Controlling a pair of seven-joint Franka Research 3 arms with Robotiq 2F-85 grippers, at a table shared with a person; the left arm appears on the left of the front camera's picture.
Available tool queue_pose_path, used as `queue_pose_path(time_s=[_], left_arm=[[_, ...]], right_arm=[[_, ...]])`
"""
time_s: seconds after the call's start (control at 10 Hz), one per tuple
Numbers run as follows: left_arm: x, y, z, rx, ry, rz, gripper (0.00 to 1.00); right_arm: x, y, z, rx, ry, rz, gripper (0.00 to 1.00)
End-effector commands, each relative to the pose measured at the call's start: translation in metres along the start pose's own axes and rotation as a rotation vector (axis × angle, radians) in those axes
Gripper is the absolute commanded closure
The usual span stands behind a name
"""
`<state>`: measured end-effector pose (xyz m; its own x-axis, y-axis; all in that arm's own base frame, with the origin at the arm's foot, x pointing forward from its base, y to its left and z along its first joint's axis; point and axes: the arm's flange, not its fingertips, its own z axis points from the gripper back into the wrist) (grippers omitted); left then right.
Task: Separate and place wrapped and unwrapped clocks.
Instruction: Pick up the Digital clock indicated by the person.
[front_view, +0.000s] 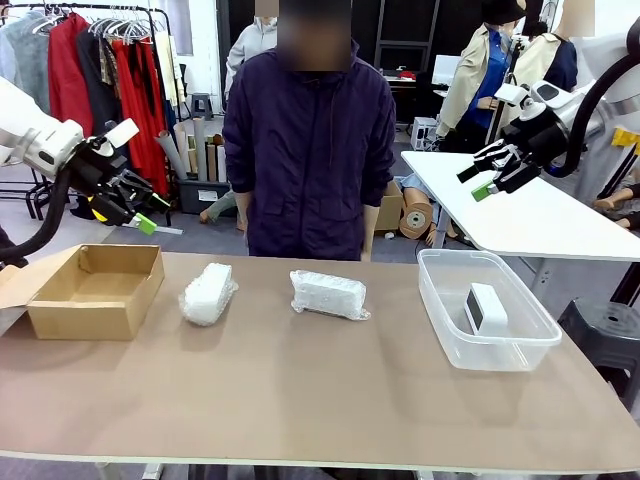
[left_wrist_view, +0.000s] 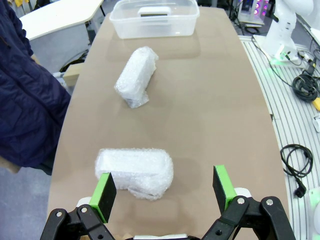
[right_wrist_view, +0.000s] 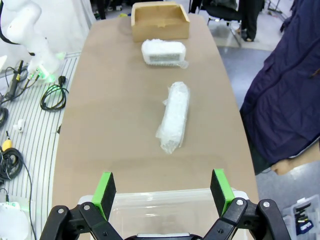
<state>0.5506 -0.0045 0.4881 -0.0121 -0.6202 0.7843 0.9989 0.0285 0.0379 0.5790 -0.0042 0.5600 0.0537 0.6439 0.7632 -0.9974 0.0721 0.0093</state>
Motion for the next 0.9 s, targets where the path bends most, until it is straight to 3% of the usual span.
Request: queue_pose_path(time_s=[0.0,0.8], left_arm=[[0.0013,-0.0002,0.0002,-0.001,-0.005,-0.003,0.00],[0.0013,-0.0002,0.0002,-0.001,-0.005,-0.003,0.00]], right_arm=[[0.0022,0.0029,0.0006,0.005,0.017,0.009,0.00],[0.0022,0.0029,0.0006,0.005,0.017,0.009,0.00]])
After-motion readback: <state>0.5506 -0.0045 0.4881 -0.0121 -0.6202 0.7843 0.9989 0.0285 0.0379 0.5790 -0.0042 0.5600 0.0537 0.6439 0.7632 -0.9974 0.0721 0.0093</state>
